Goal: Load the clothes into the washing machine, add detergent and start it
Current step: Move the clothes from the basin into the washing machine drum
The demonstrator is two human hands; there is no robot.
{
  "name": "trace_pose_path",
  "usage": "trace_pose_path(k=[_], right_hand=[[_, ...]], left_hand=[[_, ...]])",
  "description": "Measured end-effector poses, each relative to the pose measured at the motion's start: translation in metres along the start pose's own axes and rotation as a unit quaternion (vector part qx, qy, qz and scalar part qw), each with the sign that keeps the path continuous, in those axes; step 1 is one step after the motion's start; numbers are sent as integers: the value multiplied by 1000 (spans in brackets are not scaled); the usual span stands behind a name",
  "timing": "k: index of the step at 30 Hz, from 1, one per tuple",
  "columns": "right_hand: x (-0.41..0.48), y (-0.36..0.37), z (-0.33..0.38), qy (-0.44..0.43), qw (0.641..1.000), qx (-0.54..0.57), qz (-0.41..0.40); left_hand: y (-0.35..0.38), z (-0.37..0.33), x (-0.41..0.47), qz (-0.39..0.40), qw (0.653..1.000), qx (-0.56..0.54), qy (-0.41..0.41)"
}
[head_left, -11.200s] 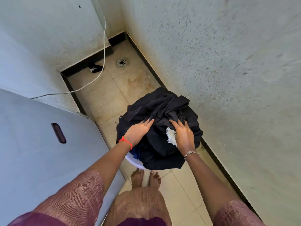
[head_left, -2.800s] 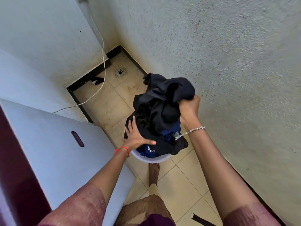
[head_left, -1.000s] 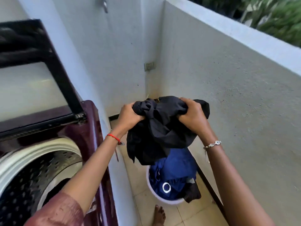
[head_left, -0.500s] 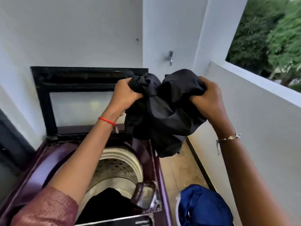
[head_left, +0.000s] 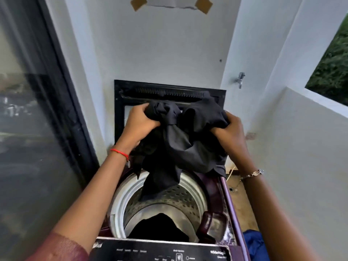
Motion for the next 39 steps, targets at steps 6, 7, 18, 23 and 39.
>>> trace_pose_path(k=[6,7,18,23,39], right_hand=[[-17,47,-23,22,997,13,70],[-21,53,-26,27,996,21,82],[-95,132,-143,132,962,-66,230],[-99,141,-187,165,800,-236,527],[0,79,-265,225,880,-311,281]], left_hand=[[-14,50,-34,-34,997,27,-64],[-16,56,-40,-39,996,34,-77],[14,161,-96,56,970,184,-147],[26,204,-113,115,948,215,-202],[47,237,-74,154,935,250,-201]])
Point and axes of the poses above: each hand's wrist, its own x-axis towards the middle knuckle, its own y-axis out of the palm, z = x × y, the point moved 2 cm from there along x, towards the middle knuckle, and after that the axes turned 7 degrees about -x, right-handed, at the moved point
